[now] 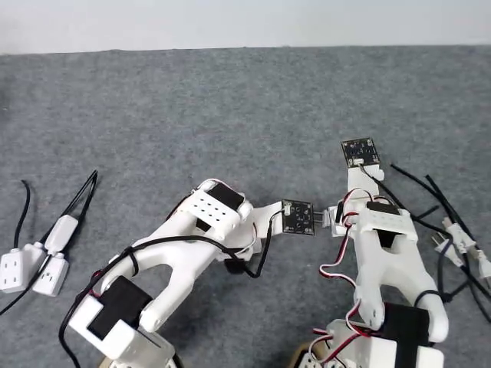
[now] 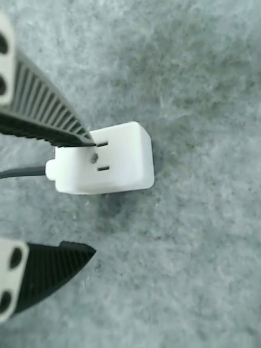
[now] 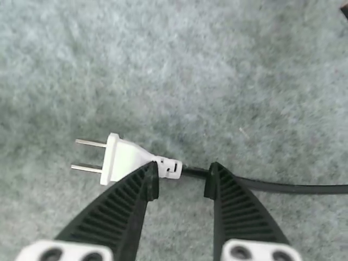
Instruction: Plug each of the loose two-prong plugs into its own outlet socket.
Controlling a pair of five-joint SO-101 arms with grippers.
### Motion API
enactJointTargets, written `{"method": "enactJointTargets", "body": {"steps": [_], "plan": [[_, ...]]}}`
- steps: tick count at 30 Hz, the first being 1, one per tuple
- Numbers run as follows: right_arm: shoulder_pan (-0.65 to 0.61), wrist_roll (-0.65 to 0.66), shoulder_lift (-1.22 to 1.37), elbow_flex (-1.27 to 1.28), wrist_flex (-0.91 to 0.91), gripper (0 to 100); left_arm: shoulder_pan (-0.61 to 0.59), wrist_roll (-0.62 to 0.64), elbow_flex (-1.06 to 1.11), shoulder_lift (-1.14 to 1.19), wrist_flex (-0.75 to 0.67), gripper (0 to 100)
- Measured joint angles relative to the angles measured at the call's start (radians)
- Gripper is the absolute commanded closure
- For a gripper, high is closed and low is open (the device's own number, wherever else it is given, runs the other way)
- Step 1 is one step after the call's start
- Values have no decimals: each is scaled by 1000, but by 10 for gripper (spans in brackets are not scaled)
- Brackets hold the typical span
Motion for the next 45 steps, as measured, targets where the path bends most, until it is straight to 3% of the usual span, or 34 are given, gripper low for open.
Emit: {"method": "enactJointTargets", "body": {"steps": [11,21,45], "plan": [[0,0,0,0,-2,855,-2,3,-77,58,54,739],[0,0,2,0,-2,855,-44,-9,-427,393,292,739],[0,0,2,0,-2,855,-201,-6,-540,331,276,739]]}}
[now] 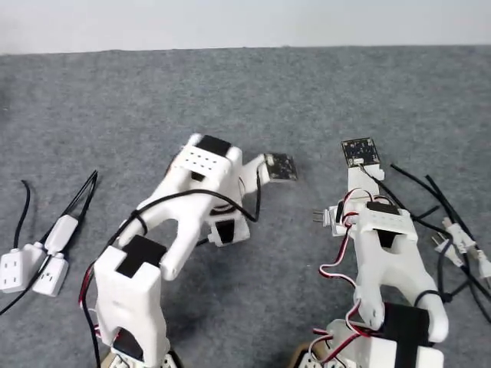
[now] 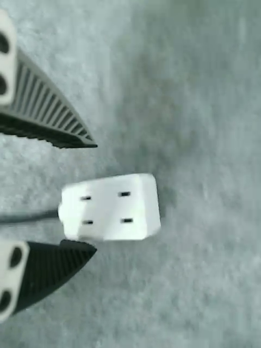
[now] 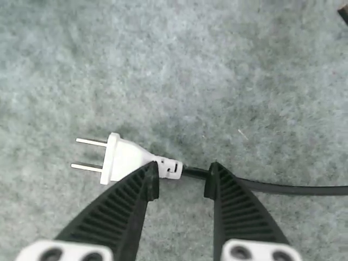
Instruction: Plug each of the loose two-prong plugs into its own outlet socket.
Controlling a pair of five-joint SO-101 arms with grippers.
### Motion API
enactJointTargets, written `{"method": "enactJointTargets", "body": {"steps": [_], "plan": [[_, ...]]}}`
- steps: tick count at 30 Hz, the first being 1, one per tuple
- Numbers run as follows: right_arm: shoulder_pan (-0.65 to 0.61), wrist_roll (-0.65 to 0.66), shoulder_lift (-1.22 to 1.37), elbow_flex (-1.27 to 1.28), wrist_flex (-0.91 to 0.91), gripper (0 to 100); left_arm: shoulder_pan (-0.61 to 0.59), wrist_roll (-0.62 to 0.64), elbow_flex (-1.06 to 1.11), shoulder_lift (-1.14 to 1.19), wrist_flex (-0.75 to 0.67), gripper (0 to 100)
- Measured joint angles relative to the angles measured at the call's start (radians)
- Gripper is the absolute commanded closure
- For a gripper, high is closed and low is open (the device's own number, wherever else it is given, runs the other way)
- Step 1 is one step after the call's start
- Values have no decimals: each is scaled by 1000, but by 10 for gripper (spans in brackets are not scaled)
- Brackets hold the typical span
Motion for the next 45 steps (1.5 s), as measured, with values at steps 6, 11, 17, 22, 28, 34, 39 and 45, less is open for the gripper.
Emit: {"method": "enactJointTargets", "body": {"steps": [6,11,17,22,28,34,39,45], "plan": [[0,0,0,0,0,855,-21,40,-17,-18,2,739],[0,0,0,0,0,855,-17,91,-17,-66,3,739],[0,0,0,0,0,855,5,206,115,-127,-57,739],[0,0,0,0,0,855,-6,272,288,-181,-207,739],[0,0,0,0,0,855,12,281,402,-204,-341,739],[0,0,0,0,0,855,12,284,404,-204,-362,830],[0,0,0,0,0,855,12,288,404,-204,-379,982],[0,0,0,0,0,855,48,284,404,-204,-364,987]]}}
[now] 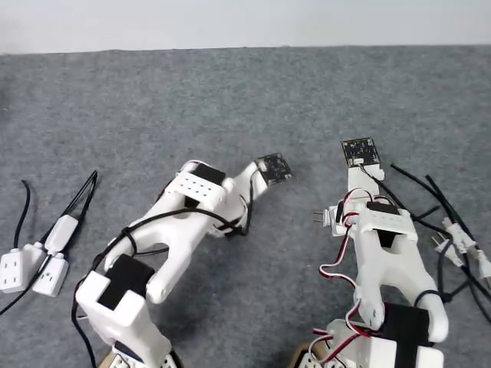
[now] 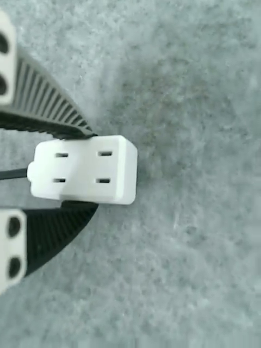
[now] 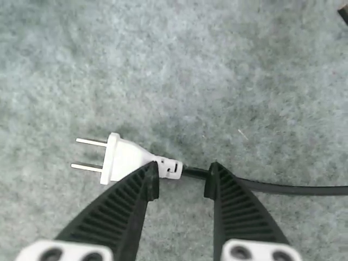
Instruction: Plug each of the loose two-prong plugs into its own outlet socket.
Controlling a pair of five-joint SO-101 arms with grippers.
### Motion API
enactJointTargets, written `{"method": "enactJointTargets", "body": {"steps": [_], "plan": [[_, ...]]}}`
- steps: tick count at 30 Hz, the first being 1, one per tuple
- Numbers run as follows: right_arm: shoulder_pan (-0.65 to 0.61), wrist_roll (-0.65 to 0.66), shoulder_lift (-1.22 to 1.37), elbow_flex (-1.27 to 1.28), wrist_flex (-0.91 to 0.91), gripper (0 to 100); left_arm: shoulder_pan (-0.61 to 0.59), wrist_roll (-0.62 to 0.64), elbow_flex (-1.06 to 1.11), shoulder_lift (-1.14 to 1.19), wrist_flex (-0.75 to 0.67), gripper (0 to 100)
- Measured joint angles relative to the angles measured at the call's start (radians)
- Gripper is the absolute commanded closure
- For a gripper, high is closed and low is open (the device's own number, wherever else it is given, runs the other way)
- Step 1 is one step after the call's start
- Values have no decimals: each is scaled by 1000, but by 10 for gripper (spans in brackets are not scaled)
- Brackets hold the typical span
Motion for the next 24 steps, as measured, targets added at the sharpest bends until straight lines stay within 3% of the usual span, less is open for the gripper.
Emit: {"method": "enactJointTargets", "body": {"steps": [9,18,24], "plan": [[0,0,0,0,0,855,173,-210,-25,0,272,987],[0,0,0,0,0,855,193,-310,-25,5,285,983],[0,0,0,0,0,855,193,-308,-25,5,279,797]]}}
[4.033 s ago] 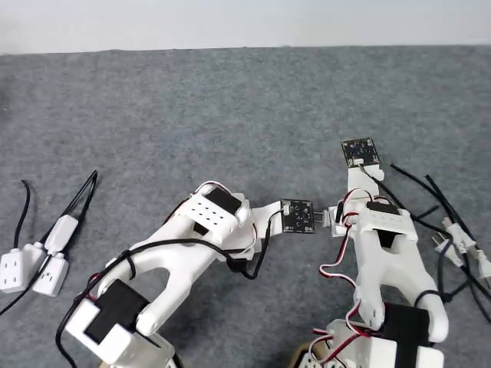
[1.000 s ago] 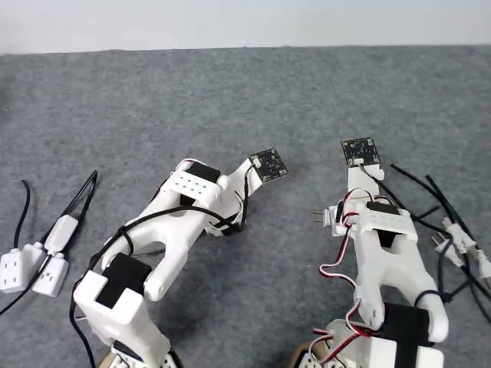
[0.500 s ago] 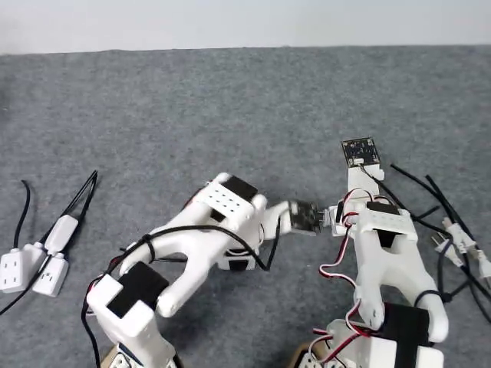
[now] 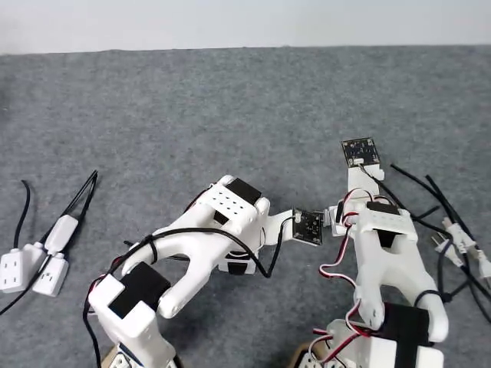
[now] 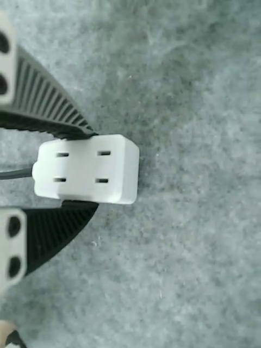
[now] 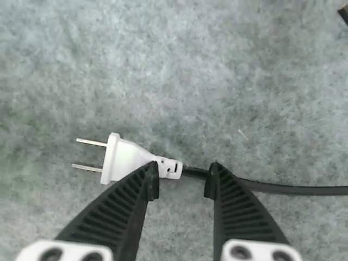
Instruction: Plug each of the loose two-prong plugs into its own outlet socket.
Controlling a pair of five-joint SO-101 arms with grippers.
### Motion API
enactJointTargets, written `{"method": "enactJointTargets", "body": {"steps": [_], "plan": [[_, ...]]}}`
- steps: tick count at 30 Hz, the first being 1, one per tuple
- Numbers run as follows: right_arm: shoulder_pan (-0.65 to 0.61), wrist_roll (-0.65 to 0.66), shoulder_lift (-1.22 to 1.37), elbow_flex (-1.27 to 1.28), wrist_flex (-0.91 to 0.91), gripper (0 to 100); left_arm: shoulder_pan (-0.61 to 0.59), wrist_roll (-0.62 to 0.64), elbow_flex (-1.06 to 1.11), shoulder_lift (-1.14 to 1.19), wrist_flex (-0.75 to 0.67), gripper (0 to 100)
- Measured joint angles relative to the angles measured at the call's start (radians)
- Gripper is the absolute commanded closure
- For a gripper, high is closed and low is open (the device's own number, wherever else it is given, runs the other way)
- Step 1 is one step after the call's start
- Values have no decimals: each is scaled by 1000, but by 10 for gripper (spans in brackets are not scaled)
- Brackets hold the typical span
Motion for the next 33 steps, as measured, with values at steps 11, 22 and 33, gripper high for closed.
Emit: {"method": "enactJointTargets", "body": {"steps": [11,22,33], "plan": [[0,0,0,0,0,855,-6,71,-118,2,12,731],[40,-37,-55,35,-11,855,-94,275,-565,2,304,733],[6,-37,-118,118,-94,855,-292,508,-1060,-193,391,854]]}}
